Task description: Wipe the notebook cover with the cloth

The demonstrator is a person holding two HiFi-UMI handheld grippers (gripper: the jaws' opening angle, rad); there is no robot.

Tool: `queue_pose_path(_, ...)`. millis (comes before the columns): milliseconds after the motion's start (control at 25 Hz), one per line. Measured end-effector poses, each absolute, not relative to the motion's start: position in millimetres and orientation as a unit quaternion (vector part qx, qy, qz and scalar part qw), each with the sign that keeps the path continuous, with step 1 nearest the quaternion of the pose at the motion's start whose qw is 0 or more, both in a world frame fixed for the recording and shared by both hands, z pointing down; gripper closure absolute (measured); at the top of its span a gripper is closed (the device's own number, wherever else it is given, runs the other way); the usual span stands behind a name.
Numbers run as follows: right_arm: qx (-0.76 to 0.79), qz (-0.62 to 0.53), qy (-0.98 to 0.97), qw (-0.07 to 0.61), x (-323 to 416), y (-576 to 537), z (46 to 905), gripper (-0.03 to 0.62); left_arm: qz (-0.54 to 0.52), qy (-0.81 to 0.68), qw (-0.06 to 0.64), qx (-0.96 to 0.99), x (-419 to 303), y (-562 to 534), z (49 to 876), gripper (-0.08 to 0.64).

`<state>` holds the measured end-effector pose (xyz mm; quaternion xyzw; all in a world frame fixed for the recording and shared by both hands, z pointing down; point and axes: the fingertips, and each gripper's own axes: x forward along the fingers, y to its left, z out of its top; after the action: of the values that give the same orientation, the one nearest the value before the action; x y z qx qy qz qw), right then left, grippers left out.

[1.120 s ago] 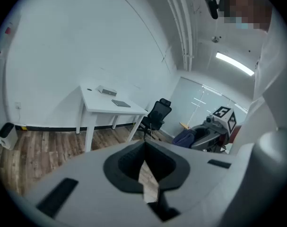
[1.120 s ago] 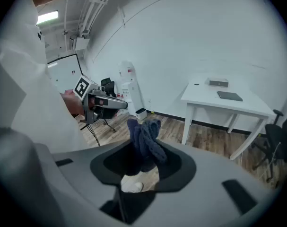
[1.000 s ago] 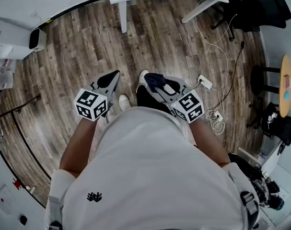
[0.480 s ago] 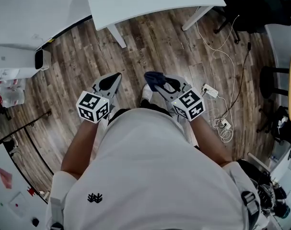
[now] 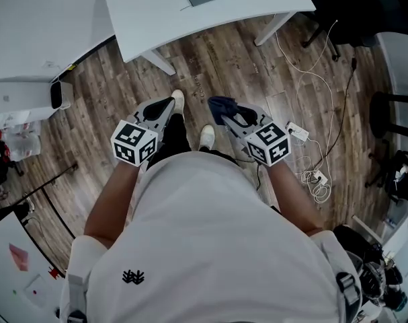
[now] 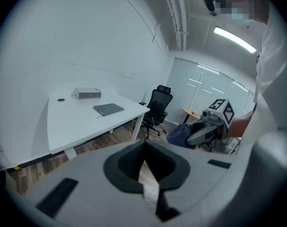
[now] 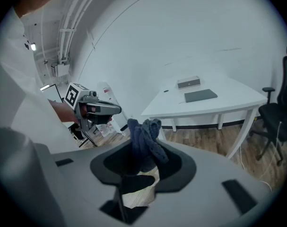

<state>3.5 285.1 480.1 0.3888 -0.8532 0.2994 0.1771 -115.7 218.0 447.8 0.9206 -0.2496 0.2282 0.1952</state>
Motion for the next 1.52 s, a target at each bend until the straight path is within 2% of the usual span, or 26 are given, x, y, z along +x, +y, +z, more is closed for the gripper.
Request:
queue_pose_path(520, 0.448, 0.325, -0.809, 0.200, 47.8, 193.6, 486.1, 0.456, 0.230, -0.209, 0.190, 0.931, -76.6, 75.6, 481.9, 0.552)
queue_pose_path(680, 0.456, 0.332, -0.798, 0.212, 56.8, 155.1, 485.9, 0.456, 0.226, -0.196, 0.189, 0.935, -65.1, 31.4, 487.3, 0.515)
queue_pose_path(880, 0.454, 0.336, -0.792, 0.233, 52.4, 105.9, 492.5, 0.456, 0.228, -0.185, 0.175, 0.940, -62.8, -13.1, 505.8, 0.541)
queue_pose_path(1520, 0.417, 0.330, -0.807, 0.256, 97.0, -7.7, 515.9, 0.456, 0.273, -0.202, 0.178, 0.924, -5.1, -79.2, 569.9, 0.554)
